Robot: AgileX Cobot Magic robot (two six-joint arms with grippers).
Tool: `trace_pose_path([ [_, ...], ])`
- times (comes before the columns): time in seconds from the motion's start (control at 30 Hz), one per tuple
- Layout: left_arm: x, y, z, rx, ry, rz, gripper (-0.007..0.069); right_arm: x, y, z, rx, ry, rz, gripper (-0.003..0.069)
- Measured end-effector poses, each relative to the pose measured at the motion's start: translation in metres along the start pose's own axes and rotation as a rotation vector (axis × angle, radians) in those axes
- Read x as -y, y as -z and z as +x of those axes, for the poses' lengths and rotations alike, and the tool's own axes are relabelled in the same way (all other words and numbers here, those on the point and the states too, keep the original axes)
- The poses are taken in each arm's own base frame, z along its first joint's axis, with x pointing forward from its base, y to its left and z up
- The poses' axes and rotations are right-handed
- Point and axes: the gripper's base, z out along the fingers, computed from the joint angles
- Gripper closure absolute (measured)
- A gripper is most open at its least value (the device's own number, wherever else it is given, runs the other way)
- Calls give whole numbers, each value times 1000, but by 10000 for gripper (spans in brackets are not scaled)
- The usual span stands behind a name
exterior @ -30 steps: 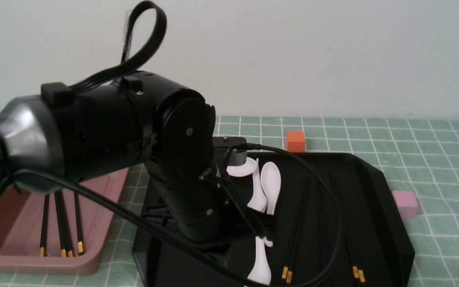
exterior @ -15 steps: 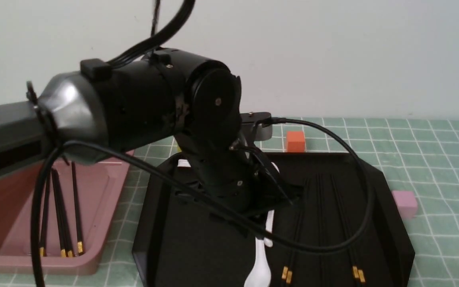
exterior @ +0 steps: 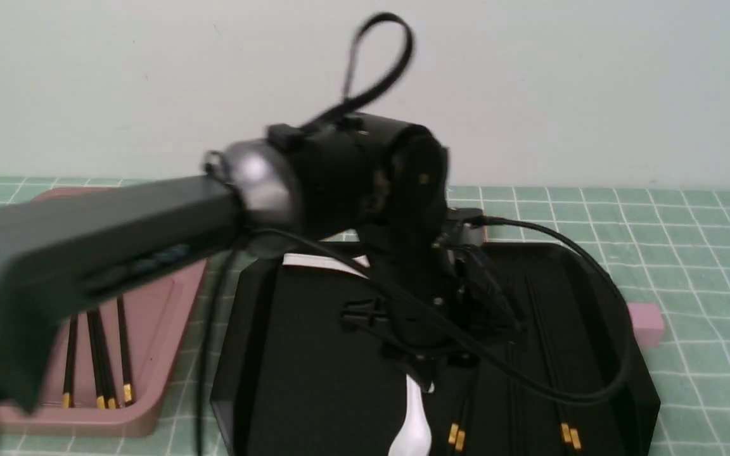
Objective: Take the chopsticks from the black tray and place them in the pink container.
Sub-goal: 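Reach over to the black tray and grasp a pair of chopsticks with the left gripper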
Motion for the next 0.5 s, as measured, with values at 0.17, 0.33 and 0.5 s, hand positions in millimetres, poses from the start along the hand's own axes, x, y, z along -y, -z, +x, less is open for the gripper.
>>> trace_pose_path([
  [0.17,22,-37,-13,-17,-100,-70,334,0,0,0,0,0,0,419],
  [0.33,20,-66,-21,-23,-140,-141,334,0,0,0,0,0,0,419],
  [0.5,13,-87,-23,-31,-148,-174,334,0,0,0,0,0,0,419],
])
